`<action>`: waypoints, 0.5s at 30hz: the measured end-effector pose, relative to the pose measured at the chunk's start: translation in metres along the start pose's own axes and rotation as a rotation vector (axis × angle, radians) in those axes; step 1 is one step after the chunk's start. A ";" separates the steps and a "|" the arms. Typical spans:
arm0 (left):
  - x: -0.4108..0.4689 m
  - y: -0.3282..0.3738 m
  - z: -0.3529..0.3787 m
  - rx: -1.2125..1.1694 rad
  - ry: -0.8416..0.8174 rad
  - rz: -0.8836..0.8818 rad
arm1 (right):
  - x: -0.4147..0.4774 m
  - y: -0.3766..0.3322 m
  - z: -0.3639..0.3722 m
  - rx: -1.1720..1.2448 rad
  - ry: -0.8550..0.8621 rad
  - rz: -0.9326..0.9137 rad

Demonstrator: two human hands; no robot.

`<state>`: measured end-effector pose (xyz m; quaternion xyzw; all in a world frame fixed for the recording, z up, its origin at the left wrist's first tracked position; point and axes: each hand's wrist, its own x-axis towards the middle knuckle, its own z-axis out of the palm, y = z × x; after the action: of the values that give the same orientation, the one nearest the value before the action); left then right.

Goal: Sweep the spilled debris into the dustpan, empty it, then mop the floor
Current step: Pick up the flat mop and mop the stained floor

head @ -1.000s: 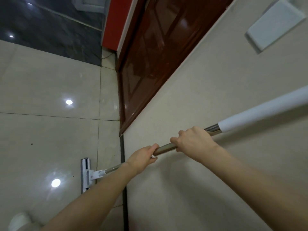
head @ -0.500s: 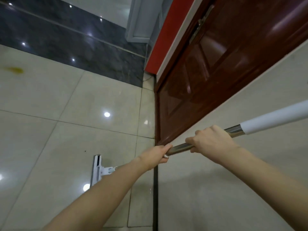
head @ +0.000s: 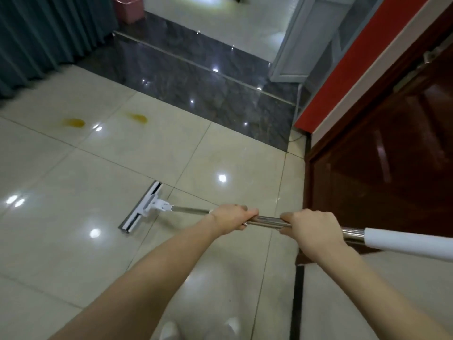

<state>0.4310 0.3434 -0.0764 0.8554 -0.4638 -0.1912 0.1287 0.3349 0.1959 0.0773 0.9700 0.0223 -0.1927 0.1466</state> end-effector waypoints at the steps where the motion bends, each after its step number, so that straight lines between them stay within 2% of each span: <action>1: 0.001 -0.018 -0.002 0.025 -0.003 -0.015 | 0.015 -0.008 0.001 0.029 0.003 0.005; 7: 0.031 -0.112 -0.016 0.093 -0.059 -0.141 | 0.115 -0.025 0.005 0.152 0.015 -0.002; 12: 0.090 -0.181 -0.037 0.113 -0.055 -0.229 | 0.216 -0.004 -0.001 0.182 0.031 -0.028; 15: 0.128 -0.215 -0.050 0.151 -0.058 -0.255 | 0.271 0.009 -0.004 0.209 -0.016 -0.026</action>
<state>0.6764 0.3530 -0.1440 0.9088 -0.3679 -0.1952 0.0255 0.5878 0.1850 -0.0201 0.9781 0.0136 -0.2034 0.0421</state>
